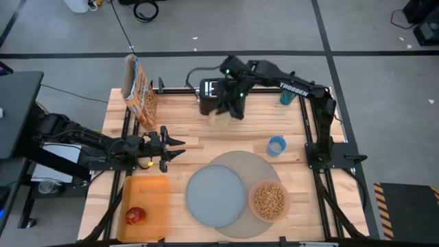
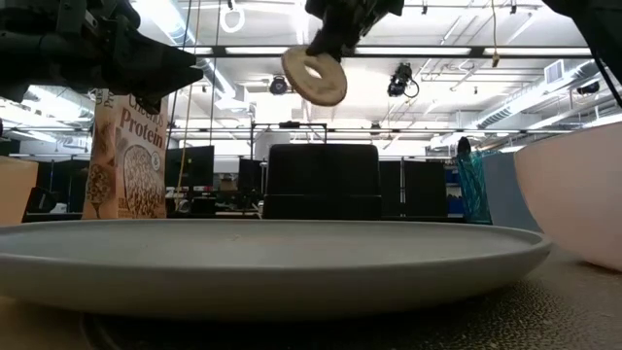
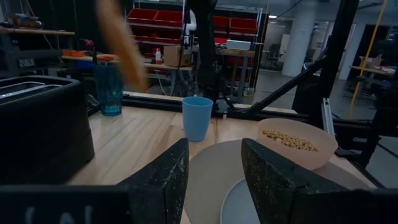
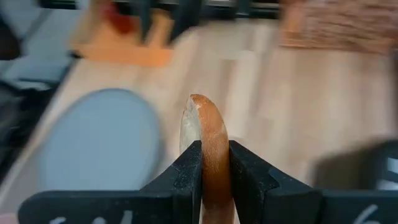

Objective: Arrange a breakfast setting
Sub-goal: Put the toasted bread on the blue plate

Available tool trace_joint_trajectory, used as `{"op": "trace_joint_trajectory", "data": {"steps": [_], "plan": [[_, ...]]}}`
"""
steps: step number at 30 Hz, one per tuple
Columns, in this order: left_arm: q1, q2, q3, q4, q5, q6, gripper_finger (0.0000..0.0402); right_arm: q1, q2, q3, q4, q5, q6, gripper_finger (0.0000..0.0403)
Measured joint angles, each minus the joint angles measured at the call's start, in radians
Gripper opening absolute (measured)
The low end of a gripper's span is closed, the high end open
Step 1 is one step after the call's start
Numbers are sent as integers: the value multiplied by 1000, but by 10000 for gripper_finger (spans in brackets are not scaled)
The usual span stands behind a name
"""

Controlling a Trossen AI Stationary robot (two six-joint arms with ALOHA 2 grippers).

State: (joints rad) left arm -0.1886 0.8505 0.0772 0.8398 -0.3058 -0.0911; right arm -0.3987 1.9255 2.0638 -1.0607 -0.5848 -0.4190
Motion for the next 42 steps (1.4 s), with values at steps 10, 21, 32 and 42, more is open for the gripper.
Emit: {"op": "trace_joint_trajectory", "data": {"steps": [10, 21, 32, 42], "plan": [[-2, 0, 1, 10, 0, -11, 155, 123, 1, -272, 153, -176, 39, 75], [-1, 0, 1, -9, 0, 58, 155, 263, 1, -586, 543, -215, 449, 75], [0, 0, 1, -54, 0, 111, 155, 398, 1, -798, 914, -238, 743, 75], [0, 0, 1, -38, 0, 138, 155, 486, 1, -862, 948, -128, 812, 75]]}}
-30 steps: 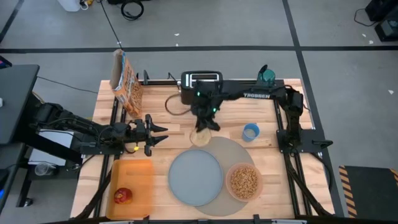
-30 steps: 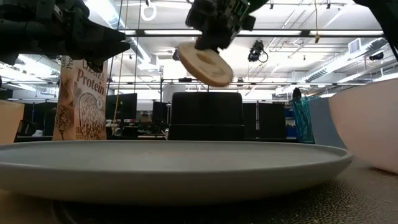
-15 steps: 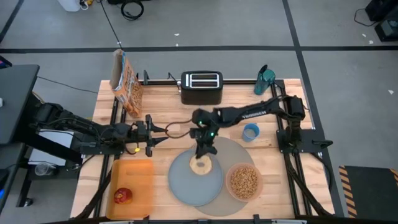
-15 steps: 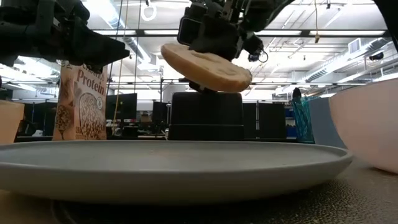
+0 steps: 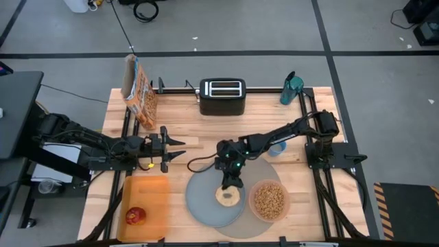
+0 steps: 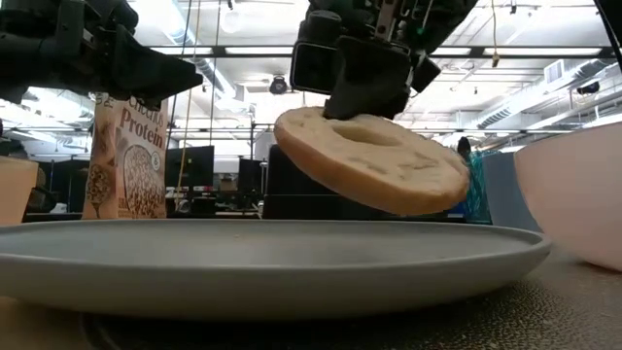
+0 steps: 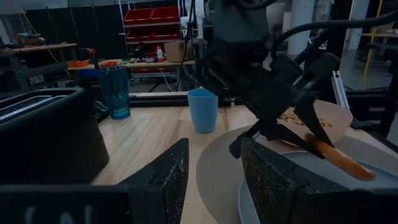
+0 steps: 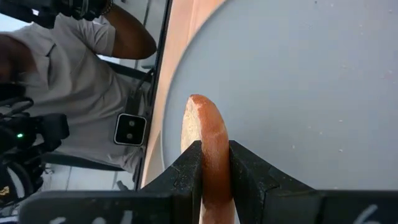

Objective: Arrange a breakfast setting
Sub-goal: Put the toasted bread on the blue plate

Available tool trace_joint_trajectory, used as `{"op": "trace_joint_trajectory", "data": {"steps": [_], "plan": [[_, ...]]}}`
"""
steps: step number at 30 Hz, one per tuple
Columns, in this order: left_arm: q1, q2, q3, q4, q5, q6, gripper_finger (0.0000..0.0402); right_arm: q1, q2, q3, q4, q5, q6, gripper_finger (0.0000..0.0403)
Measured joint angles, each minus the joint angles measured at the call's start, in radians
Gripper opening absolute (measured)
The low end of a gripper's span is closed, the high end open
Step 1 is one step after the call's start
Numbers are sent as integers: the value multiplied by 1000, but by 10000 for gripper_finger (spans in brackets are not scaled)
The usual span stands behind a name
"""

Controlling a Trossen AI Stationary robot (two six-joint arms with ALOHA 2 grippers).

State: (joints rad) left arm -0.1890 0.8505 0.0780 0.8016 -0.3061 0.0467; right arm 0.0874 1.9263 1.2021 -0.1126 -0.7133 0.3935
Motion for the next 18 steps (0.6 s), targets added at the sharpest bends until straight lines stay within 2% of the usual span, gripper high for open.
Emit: {"op": "trace_joint_trajectory", "data": {"steps": [6, 11, 15, 18], "plan": [[0, 0, 0, -7, 0, 0, 155, 30, 0, -13, -8, 53, -2, 77], [0, 0, 0, -7, 0, 0, 155, 35, 0, -16, -43, 93, -3, 97], [0, 0, 0, -7, 0, 0, 155, 25, 0, -16, -58, 90, -2, 120], [0, 0, 0, -2, -5, 4, 155, 5, 0, -16, -75, 40, 21, 130]]}}
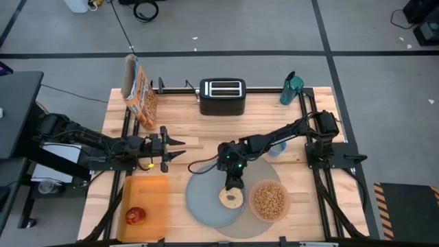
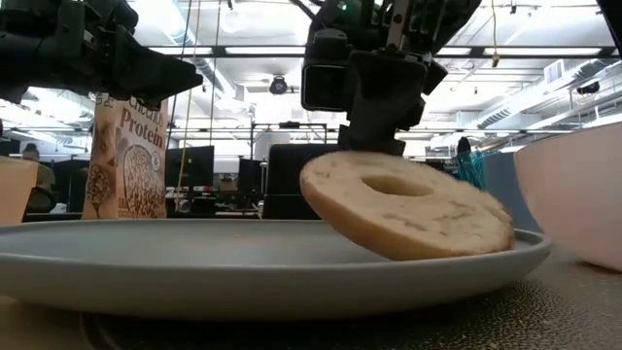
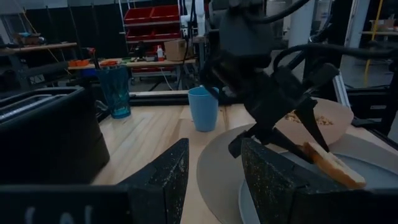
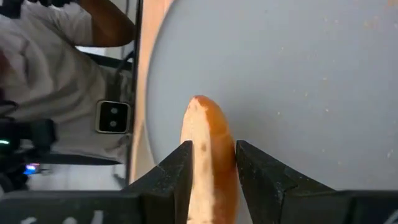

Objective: Arrange a breakfast setting
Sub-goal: Put the toasted bread on the blue plate, then put the apple on the blue plate to the left of the toasted bread

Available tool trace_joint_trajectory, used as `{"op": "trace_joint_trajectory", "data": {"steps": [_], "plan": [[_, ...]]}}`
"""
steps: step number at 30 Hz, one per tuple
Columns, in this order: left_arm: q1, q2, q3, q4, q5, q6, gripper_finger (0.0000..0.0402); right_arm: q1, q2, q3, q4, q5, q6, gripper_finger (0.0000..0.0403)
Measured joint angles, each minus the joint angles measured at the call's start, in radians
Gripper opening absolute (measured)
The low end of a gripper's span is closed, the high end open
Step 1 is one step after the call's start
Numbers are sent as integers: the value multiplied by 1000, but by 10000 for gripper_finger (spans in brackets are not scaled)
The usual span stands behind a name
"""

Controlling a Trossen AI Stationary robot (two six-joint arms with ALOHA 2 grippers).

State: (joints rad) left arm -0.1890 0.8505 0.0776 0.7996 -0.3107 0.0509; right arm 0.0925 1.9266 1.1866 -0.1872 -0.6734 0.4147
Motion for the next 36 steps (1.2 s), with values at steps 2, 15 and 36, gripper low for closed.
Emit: {"op": "trace_joint_trajectory", "data": {"steps": [2, 15, 36], "plan": [[-2, -1, 0, 22, -24, 6, 155, -13, -2, 0, -3, -33, 17, 133], [-54, -64, -1, 167, -79, 73, 155, -75, -309, 0, -224, 266, -278, 133], [-167, -12, 769, -1568, 102, -753, 155, -40, -905, -629, 663, 664, -596, 132]]}}
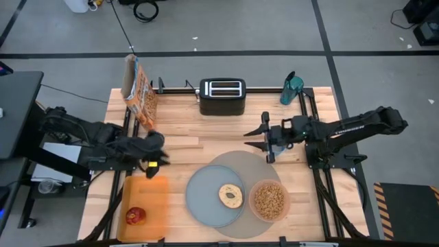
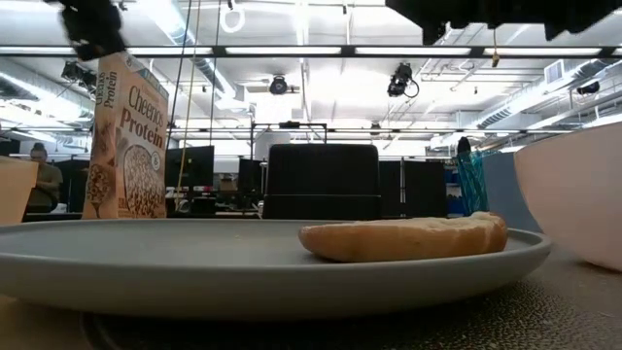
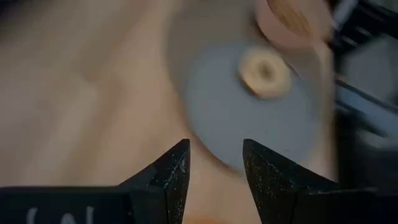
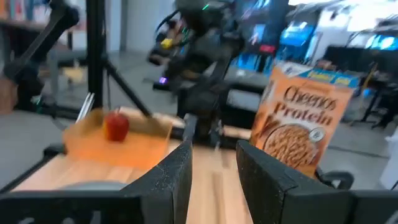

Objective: Arrange a breakfast setting
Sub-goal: Put the apple on the blue plate to the left of the toasted bread

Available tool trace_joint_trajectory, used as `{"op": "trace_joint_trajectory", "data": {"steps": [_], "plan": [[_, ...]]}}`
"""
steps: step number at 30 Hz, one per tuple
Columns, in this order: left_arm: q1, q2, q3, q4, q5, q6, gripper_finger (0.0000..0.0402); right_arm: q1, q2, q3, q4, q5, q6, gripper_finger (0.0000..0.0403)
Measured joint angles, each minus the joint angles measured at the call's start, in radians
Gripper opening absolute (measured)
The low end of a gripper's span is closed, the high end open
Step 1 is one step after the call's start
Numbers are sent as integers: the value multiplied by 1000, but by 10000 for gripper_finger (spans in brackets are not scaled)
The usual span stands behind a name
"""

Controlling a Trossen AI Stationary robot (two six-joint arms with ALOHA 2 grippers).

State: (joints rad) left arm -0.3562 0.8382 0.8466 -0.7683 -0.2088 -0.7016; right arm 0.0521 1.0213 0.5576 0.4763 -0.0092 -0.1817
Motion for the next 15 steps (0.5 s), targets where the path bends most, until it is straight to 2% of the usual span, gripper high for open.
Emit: {"op": "trace_joint_trajectory", "data": {"steps": [4, 10, 15], "plan": [[-64, 102, 49, -25, 186, -248, 155, 1, -28, -70, 117, 21, 21, 132], [-198, 304, 126, -26, 327, -584, 155, 1, -26, -113, 202, 21, 22, 132], [-325, 451, 174, -82, 465, -931, 155, 1, -26, -113, 232, 19, 2, 132]]}}
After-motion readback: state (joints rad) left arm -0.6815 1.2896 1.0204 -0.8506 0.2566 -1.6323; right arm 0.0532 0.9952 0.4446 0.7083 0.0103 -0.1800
